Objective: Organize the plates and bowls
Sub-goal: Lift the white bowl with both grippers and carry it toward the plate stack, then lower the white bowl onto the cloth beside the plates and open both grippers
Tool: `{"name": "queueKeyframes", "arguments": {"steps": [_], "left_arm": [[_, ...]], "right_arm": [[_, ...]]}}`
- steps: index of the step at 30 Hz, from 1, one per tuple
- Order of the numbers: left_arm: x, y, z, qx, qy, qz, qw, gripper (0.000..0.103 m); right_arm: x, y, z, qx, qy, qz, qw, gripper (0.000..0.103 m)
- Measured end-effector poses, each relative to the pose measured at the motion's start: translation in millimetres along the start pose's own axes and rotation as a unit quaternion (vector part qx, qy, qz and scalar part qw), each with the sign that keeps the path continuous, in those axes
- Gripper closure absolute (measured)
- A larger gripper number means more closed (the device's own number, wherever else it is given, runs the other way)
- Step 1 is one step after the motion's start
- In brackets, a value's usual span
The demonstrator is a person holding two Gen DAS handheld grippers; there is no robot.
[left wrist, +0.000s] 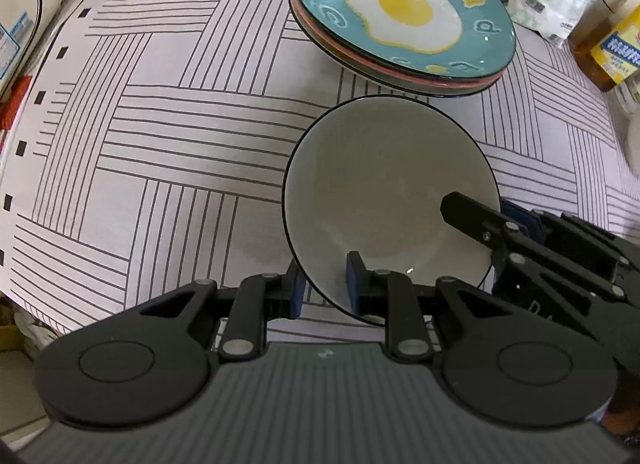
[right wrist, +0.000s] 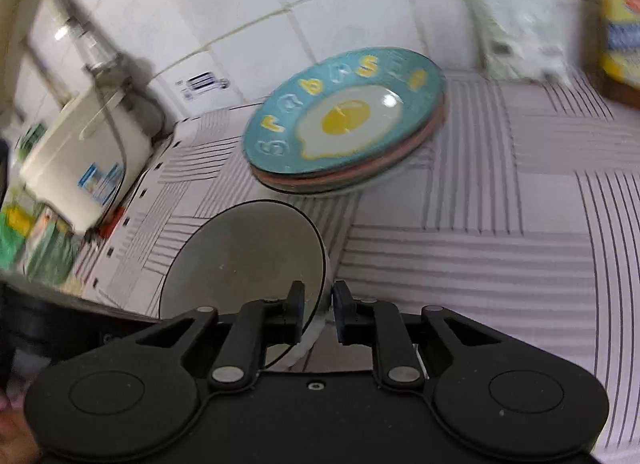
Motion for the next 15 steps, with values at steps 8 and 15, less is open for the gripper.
{"name": "queueKeyframes", "arguments": {"steps": [8,15], "left_arm": [[-4.7,-10.2,-5.1,0.014,0.009,0.009,0.9998,0.071],[-20.0,-44.2,-24.8,0.039,0.060,-0.008,0.9974,0.057]], "right_arm": [[3.9,-3.7,11.9,-0.025,-0.080,0.011,0.996,0.068],[3.2,-42.2,6.2,-0.039,-0.066,0.001,0.997,0.062]]}}
Point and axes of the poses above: each gripper's, at about its wrist camera, not at the fingertips, and y roughly the way its jaws point, z to its left, x to its top, the point moved 3 cm from there along y, roughly the way its jaws point, and after that the axes turned 10 degrees about z, right-handed, at the moved point
